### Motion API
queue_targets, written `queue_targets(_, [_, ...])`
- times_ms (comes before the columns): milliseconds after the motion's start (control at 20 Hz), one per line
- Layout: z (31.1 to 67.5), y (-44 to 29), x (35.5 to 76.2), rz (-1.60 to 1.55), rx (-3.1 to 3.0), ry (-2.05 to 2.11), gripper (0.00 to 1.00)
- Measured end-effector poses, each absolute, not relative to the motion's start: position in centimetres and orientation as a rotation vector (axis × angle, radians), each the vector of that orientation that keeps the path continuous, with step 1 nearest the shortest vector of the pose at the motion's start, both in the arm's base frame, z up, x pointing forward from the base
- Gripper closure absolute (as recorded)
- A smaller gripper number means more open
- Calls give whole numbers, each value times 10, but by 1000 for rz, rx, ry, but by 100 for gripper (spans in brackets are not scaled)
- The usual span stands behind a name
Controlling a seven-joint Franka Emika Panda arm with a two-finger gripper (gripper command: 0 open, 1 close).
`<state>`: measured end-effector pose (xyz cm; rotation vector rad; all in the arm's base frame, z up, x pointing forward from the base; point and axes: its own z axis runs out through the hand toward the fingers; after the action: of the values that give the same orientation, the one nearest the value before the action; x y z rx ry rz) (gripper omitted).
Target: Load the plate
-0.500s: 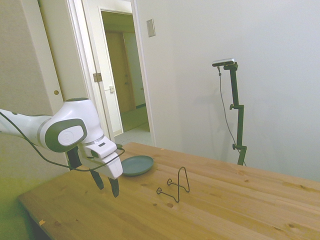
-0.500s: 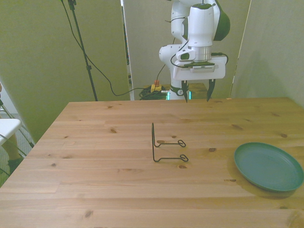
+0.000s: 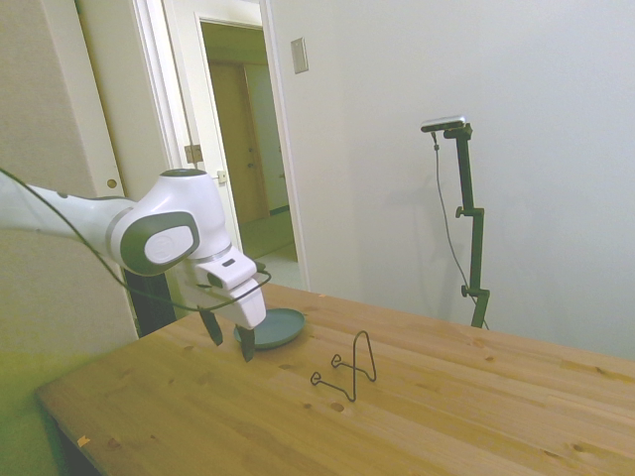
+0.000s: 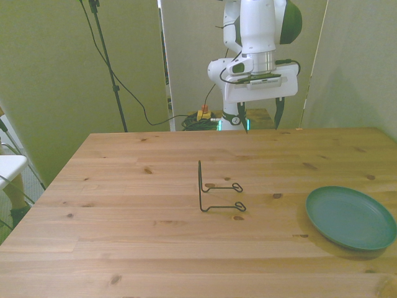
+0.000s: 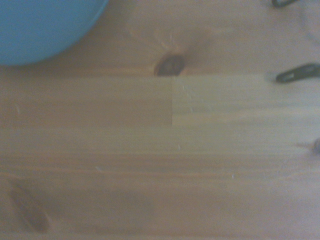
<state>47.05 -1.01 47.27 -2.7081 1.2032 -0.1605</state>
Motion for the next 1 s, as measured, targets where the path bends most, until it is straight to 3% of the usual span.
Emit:
queue_targets(250, [467, -15, 518, -129, -2672, 1206, 0])
queue_targets(550, [470, -19, 527, -142, -2651, 1212, 0])
queue_targets(1000, [510, -47, 580, -109, -2631, 1146, 0])
